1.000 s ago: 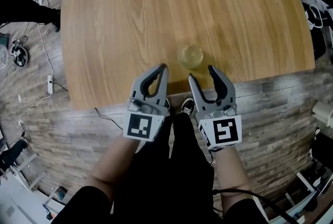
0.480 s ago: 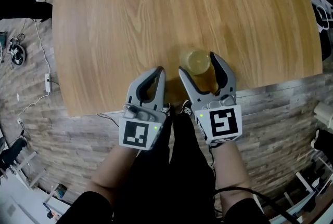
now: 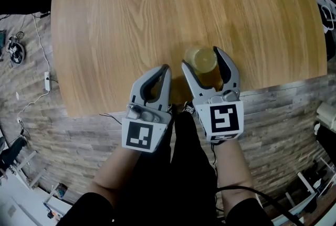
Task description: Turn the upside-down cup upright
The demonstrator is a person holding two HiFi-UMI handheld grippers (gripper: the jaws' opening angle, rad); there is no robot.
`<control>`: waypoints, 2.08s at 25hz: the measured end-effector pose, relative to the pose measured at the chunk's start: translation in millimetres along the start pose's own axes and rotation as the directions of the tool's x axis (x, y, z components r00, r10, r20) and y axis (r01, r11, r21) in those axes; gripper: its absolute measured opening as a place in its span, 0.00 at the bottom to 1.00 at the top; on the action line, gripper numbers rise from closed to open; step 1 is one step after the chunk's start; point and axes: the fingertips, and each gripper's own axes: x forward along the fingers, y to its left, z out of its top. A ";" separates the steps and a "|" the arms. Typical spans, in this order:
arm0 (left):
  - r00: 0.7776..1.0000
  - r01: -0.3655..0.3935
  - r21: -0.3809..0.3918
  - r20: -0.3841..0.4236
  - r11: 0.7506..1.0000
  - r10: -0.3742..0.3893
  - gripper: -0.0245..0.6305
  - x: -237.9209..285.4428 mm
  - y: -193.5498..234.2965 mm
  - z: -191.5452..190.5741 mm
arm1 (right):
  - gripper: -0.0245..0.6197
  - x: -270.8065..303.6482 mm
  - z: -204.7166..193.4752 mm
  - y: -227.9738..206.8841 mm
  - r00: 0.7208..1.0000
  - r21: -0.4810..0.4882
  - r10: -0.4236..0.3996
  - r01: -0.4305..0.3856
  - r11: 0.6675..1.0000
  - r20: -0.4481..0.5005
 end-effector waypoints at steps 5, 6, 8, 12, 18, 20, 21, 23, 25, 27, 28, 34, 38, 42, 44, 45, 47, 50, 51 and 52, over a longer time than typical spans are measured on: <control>1.000 0.014 0.001 -0.010 1.000 -0.014 0.05 -0.5 0.0 -1.0 | 0.48 -7.4 3.5 -4.1 1.000 0.013 -0.018 0.018 1.000 0.022; 1.000 0.018 0.004 -0.010 1.000 -0.018 0.05 0.1 -0.7 -0.8 | 0.48 -9.5 6.1 -6.3 0.999 0.017 -0.021 0.020 1.000 0.036; 0.999 0.037 0.001 -0.012 0.999 -0.037 0.05 0.3 -3.2 -0.3 | 0.48 -14.0 13.9 -9.6 0.997 0.033 -0.022 0.020 0.999 0.068; 0.990 0.141 -0.045 -0.026 0.989 -0.142 0.16 -4.0 -18.1 0.3 | 0.48 -27.4 32.5 -9.7 0.993 0.095 -0.007 -0.005 0.995 0.121; 0.946 0.324 -0.121 0.019 0.938 -0.325 0.32 -1.0 -43.8 9.6 | 0.48 -47.6 55.6 -15.4 0.980 0.190 0.038 -0.075 0.979 0.193; 0.920 0.391 -0.143 0.041 0.909 -0.389 0.37 -0.6 -51.8 12.8 | 0.48 -55.7 63.2 -13.7 0.976 0.195 0.053 -0.095 0.976 0.213; 0.908 0.418 -0.159 0.048 0.894 -0.416 0.39 -0.4 -55.3 13.8 | 0.49 -59.3 66.8 -12.4 0.973 0.198 0.063 -0.108 0.974 0.224; 0.886 0.462 -0.192 0.066 0.866 -0.459 0.40 -0.3 -61.1 16.4 | 0.49 -65.2 72.2 -10.3 0.966 0.205 0.084 -0.135 0.969 0.243; 0.870 0.493 -0.205 0.097 0.846 -0.484 0.40 -1.1 -66.5 21.1 | 0.48 -69.3 73.4 -9.3 0.962 0.206 0.100 -0.155 0.966 0.252; 0.863 0.506 -0.214 0.123 0.836 -0.490 0.40 -2.3 -70.1 24.4 | 0.48 -72.7 72.6 -7.6 0.959 0.206 0.118 -0.174 0.963 0.257; 0.860 0.510 -0.219 0.130 0.832 -0.493 0.39 -2.8 -71.2 24.5 | 0.48 -74.2 72.2 -6.2 0.957 0.209 0.127 -0.185 0.960 0.261; 0.824 0.566 -0.252 0.183 0.785 -0.536 0.23 -11.2 -76.3 22.6 | 0.48 -74.6 67.3 -1.1 0.946 0.231 0.162 -0.231 0.945 0.282; 0.805 0.593 -0.305 0.227 0.745 -0.548 0.21 -14.8 -75.3 23.5 | 0.49 -75.8 65.7 -0.4 0.935 0.249 0.187 -0.266 0.931 0.301; 0.790 0.613 -0.320 0.246 0.723 -0.561 0.18 -18.0 -72.2 26.6 | 0.49 -74.7 67.9 1.2 0.927 0.272 0.202 -0.293 0.917 0.316; 0.791 0.612 -0.305 0.242 0.730 -0.562 0.16 -19.7 -70.5 26.5 | 0.49 -74.0 67.6 2.1 0.921 0.285 0.213 -0.310 0.907 0.325; 0.793 0.610 -0.293 0.238 0.737 -0.561 0.15 -20.3 -70.6 26.3 | 0.49 -74.3 67.0 2.1 0.917 0.291 0.219 -0.321 0.901 0.333; 0.795 0.606 -0.271 0.231 0.748 -0.560 0.14 -21.0 -71.7 26.2 | 0.48 -75.6 65.3 1.0 0.908 0.304 0.229 -0.342 0.889 0.351; 0.803 0.596 -0.249 0.218 0.764 -0.555 0.13 -20.8 -71.4 25.5 | 0.48 -75.2 61.7 -2.0 0.905 0.319 0.225 -0.346 0.882 0.360; 0.807 0.590 -0.242 0.210 0.770 -0.552 0.12 -20.6 -70.5 25.2 | 0.48 -74.3 60.2 -3.1 0.907 0.324 0.222 -0.343 0.882 0.358; 0.812 0.583 -0.234 0.201 0.778 -0.548 0.11 -20.1 -69.6 24.8 | 0.48 -73.3 58.5 -4.1 0.908 0.329 0.219 -0.341 0.880 0.357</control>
